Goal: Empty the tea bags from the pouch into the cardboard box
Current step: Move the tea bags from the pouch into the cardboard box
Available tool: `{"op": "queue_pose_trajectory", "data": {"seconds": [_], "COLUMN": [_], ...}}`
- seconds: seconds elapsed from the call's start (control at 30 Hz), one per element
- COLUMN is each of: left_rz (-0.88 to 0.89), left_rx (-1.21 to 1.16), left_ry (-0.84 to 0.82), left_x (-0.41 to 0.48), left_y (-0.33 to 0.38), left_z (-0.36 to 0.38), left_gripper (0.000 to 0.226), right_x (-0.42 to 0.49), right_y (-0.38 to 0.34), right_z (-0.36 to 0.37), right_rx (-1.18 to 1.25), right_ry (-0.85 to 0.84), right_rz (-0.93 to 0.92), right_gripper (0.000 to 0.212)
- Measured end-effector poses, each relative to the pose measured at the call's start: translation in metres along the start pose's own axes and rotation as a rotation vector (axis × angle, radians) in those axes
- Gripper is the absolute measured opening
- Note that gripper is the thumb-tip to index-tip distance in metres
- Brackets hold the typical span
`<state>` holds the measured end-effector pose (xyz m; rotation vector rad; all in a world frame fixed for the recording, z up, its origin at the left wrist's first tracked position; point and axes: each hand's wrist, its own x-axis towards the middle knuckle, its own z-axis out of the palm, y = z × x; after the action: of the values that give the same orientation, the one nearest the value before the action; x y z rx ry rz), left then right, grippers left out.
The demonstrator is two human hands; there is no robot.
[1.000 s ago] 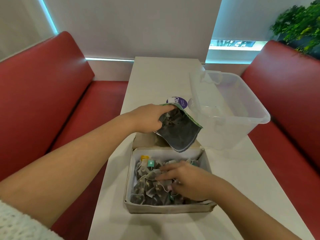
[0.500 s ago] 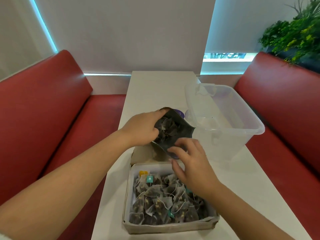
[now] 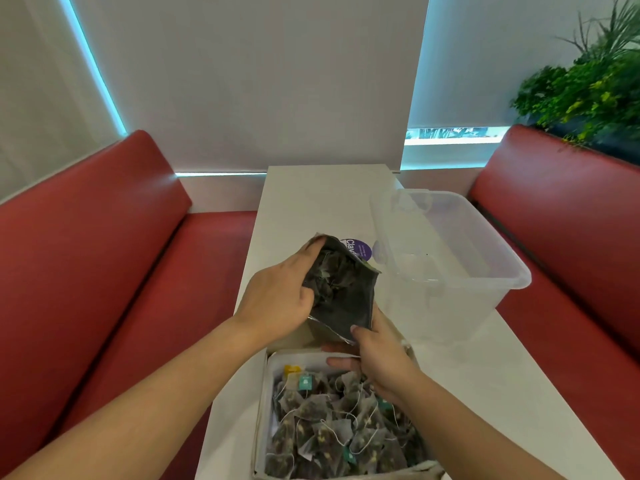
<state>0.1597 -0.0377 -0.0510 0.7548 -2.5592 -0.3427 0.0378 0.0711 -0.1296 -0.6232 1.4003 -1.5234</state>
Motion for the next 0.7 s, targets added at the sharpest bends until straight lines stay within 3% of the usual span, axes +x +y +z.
{"op": "queue_pose_trajectory", "data": {"seconds": [0.2,0.33,0.37,0.43,0.47,0.57,0.63,0.7], "left_rz": [0.037,0.031,0.053,0.114,0.121,0.104,0.046,-0.167], "left_rx": [0.019,0.051,0.056,0.029,-0.018,-0.240,-0.517,-0.799], "left_ry": [0.027,-0.028,-0.049,-0.095,-0.118,-0.143,-0.048,0.115], "left_x": [0.003,0.001,0.001,0.000,0.000,-0.001,-0.001,0.002], "left_y": [0.000,-0.003,-0.003,-0.003,-0.003,-0.011,-0.025,-0.046], "left_z": [-0.004,-0.003,-0.001,0.001,0.001,0.000,0.004,0.018], "left_gripper": [0.076,0.074,0.074,0.072,0.070,0.061,0.052,0.037], "right_x": [-0.002,-0.010,-0.013,-0.016,-0.015,-0.005,0.000,0.005], "right_y": [-0.013,-0.029,-0.035,-0.049,-0.055,-0.062,-0.058,-0.054], "right_z": [-0.001,-0.013,-0.017,-0.023,-0.026,-0.035,-0.033,-0.029], "right_rx": [-0.037,-0.200,-0.198,-0.121,-0.051,0.057,0.086,0.085], "right_ry": [0.019,0.096,0.102,0.106,0.112,0.087,0.054,0.049], "right_rz": [-0.022,-0.104,-0.120,-0.107,-0.061,0.091,0.196,0.253], "right_gripper": [0.053,0.066,0.065,0.040,0.028,0.026,0.029,0.033]}}
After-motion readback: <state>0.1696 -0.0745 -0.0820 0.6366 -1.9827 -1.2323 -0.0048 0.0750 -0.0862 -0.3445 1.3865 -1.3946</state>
